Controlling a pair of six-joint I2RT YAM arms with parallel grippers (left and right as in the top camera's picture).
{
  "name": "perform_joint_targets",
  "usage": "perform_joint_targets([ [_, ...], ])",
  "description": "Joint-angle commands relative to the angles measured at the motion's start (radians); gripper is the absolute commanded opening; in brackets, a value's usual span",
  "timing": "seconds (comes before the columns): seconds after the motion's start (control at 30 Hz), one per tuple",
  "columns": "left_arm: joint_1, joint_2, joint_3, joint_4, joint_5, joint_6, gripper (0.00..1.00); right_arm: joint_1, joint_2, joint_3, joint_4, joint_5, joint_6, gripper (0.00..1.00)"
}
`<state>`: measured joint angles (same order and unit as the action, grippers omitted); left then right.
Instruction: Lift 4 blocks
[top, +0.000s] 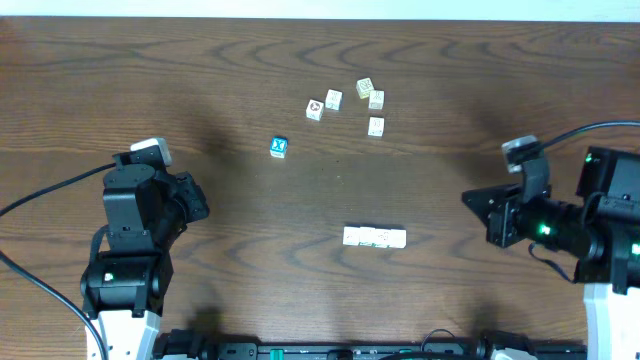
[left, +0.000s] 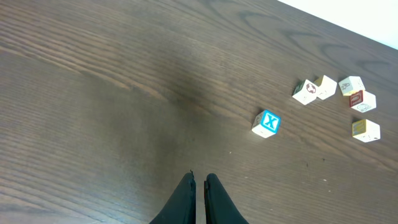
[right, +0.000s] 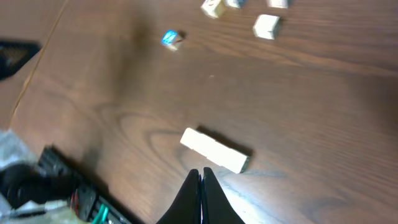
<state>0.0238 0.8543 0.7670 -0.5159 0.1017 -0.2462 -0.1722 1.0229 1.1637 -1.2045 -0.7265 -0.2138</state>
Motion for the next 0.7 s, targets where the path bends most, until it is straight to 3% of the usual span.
perform_joint_targets([
  [0.0,-0.003,-0.006,-0.002,0.003,-0.017,0.017,0.08,0.09,-0.054,0.005,-0.016,-0.025,-0.069,0.01],
  [0.33,-0.003,-0.006,-0.002,0.002,-0.016,0.017,0.08,0.163,-0.226,0.009,-0.065,-0.015,-0.098,0.01],
  [0.67,-0.003,-0.007,-0.002,0.003,-0.042,0.017,0.08,0.163,-0.405,0.009,0.055,0.497,0.144,0.01],
])
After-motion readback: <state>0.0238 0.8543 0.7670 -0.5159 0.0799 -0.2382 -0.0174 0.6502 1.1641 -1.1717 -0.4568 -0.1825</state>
